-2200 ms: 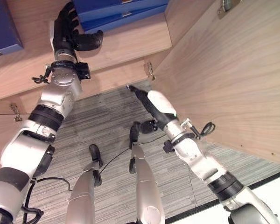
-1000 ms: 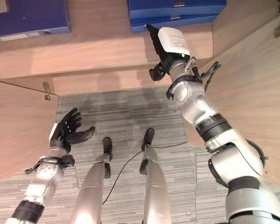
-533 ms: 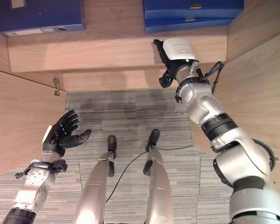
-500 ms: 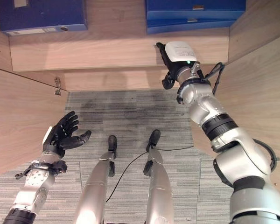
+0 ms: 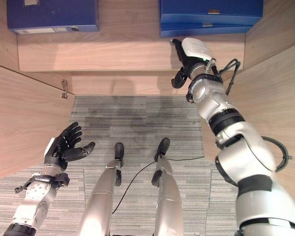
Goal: Put the empty folder in the office cabinet
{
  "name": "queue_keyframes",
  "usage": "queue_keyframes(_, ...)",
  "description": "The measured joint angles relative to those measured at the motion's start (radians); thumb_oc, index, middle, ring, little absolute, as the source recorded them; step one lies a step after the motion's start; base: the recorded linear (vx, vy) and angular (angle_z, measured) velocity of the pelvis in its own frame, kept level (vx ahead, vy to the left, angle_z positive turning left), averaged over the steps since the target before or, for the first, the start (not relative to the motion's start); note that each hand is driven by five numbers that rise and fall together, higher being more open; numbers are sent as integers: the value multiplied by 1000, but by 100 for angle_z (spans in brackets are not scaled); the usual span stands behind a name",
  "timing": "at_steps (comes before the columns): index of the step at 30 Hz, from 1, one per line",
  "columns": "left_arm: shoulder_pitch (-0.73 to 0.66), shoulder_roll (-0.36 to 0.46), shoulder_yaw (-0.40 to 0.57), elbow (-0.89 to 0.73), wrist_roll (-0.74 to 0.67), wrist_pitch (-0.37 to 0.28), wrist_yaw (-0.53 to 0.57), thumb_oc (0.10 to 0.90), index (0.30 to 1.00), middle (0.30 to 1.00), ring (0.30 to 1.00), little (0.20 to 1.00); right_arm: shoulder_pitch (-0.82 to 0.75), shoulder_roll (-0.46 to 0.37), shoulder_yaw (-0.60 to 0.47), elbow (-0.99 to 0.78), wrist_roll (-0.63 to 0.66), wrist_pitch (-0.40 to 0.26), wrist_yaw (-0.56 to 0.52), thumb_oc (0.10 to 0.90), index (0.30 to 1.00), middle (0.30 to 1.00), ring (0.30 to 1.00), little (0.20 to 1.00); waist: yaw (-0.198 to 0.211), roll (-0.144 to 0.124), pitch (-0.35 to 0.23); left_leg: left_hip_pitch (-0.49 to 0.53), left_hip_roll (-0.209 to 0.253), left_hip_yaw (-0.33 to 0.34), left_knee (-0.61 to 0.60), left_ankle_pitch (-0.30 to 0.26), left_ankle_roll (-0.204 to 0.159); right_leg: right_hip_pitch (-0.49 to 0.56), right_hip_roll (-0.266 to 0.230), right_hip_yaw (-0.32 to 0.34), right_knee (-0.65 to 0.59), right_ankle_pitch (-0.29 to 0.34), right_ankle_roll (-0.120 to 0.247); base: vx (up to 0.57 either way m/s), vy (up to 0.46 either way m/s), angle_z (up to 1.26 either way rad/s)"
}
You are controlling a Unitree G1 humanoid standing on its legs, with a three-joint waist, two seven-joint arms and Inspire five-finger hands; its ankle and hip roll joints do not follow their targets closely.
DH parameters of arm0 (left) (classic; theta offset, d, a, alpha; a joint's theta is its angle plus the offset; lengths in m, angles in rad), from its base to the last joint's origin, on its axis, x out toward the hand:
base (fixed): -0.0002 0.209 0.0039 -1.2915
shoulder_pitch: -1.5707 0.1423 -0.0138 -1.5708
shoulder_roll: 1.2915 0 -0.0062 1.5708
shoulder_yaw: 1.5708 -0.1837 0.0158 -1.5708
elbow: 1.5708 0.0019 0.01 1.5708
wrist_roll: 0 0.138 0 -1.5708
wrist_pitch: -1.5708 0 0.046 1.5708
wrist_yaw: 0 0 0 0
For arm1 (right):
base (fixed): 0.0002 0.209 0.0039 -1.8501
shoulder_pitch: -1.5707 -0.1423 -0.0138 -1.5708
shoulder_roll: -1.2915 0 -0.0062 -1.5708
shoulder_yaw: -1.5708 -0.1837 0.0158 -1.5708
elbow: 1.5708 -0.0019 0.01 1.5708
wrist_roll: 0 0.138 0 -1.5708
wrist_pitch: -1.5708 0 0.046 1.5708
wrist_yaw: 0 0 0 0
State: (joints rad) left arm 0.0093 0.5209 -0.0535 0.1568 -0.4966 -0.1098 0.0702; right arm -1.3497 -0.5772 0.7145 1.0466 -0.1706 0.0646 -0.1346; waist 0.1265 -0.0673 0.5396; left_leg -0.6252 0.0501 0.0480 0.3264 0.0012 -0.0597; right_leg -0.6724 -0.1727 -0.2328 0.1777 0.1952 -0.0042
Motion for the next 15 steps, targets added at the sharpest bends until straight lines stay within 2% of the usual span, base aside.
queue_keyframes(5,21,8,0,41,-42,-12,-6,800,900,900,900,900,-23,3,17,61,37,-13,-16,800,900,900,900,900,13,12,0,-3,0,-4,-5,3,3,0,-1,-5,0,1,1,4,-2,2)
queue_keyframes(8,27,10,0,134,-50,-5,-11,800,900,900,900,900,-38,2,27,71,36,-11,-18,800,900,900,900,900,14,28,0,-4,-1,-5,-5,4,4,0,-2,-6,0,1,1,3,2,1)
queue_keyframes(15,52,10,9,343,-46,-1,-13,800,900,900,900,900,-76,-8,80,98,14,-8,-10,800,900,900,900,900,18,40,-1,-3,-1,-12,-21,16,-6,-1,-1,-12,-4,1,1,1,0,2)
